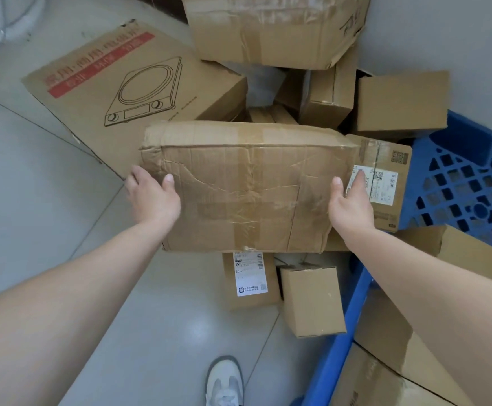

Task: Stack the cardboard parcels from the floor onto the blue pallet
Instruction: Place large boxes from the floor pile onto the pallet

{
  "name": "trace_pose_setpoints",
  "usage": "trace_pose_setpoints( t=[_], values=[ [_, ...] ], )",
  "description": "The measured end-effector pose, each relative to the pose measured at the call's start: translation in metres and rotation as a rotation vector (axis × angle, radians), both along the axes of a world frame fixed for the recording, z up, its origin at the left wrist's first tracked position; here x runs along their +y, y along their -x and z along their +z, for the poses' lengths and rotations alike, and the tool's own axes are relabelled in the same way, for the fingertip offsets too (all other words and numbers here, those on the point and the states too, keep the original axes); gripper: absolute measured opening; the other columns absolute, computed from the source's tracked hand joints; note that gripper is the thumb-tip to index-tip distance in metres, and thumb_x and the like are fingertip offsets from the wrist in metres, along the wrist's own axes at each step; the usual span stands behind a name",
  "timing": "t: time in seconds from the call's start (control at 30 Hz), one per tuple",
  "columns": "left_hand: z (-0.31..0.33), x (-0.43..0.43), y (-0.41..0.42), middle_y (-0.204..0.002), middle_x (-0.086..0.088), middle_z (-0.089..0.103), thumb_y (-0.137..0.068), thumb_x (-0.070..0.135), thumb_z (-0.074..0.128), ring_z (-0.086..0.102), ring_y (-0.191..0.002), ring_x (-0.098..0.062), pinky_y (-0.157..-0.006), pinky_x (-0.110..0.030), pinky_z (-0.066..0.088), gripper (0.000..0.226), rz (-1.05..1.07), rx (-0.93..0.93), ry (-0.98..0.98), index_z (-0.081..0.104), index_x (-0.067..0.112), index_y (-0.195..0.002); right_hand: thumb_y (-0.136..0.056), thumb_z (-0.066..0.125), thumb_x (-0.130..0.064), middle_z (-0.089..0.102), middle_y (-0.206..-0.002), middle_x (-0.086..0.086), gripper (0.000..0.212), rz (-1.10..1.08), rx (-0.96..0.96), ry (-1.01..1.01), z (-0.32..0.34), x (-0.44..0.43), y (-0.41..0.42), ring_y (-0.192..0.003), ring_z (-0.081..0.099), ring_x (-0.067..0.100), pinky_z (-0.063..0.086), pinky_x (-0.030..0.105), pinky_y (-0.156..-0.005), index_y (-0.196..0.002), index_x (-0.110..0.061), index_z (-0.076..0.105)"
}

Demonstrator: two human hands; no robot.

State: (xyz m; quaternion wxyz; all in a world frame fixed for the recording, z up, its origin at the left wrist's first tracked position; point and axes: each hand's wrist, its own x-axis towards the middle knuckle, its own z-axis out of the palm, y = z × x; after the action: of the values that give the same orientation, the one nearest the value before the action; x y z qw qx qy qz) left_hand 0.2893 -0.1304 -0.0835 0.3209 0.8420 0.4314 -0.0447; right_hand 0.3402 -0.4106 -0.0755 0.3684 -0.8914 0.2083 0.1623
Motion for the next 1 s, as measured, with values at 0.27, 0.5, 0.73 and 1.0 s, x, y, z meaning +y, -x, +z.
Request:
trace_pose_setpoints(
  t=[0.27,0.5,0.73,1.0],
  values=[
    [-0.013,-0.006,0.001,-0.156,-0.014,0.019,-0.100,0.038,0.035,0.026,-0.142,-0.027,-0.111,-0.036,0.024,0.068,0.059,-0.097,0.091,0.001,0.008,-0.151,-0.100,0.026,-0.043,0.007,-0.159,0.002,0.059,-0.074,0.050,-0.052,-0.027,0.003,-0.004,-0.144,0.015,0.028,0.019,0.042,-0.114,-0.151,-0.023,0.003],
    [-0.005,-0.008,-0.005,-0.156,-0.010,0.022,-0.100,0.042,0.034,0.026,-0.141,-0.027,-0.112,-0.040,0.023,0.065,0.043,-0.112,0.045,0.004,0.017,-0.152,-0.101,0.030,-0.034,0.014,-0.157,-0.002,0.052,0.002,-0.014,-0.138,-0.019,0.008,-0.005,-0.144,0.013,0.019,0.015,0.039,-0.115,-0.150,-0.026,0.013],
    [-0.006,-0.008,-0.013,-0.157,-0.006,0.021,-0.100,0.039,0.036,0.027,-0.142,-0.026,-0.112,-0.040,0.024,0.065,0.086,-0.102,0.056,0.004,0.020,-0.153,-0.101,0.030,-0.032,0.004,-0.157,0.004,0.053,0.028,-0.039,-0.068,-0.021,0.010,-0.016,-0.144,0.009,0.025,0.017,0.040,-0.114,-0.150,-0.021,0.012],
    [-0.020,-0.014,-0.006,-0.158,-0.001,0.019,-0.099,0.045,0.034,0.025,-0.143,-0.019,-0.112,-0.032,0.021,0.064,0.156,-0.219,0.089,0.009,0.020,-0.152,-0.098,0.034,-0.045,0.000,-0.159,0.001,0.067,-0.028,-0.017,-0.137,-0.062,0.001,-0.024,-0.145,0.004,0.023,0.010,0.040,-0.116,-0.151,-0.024,-0.001]
  ],
)
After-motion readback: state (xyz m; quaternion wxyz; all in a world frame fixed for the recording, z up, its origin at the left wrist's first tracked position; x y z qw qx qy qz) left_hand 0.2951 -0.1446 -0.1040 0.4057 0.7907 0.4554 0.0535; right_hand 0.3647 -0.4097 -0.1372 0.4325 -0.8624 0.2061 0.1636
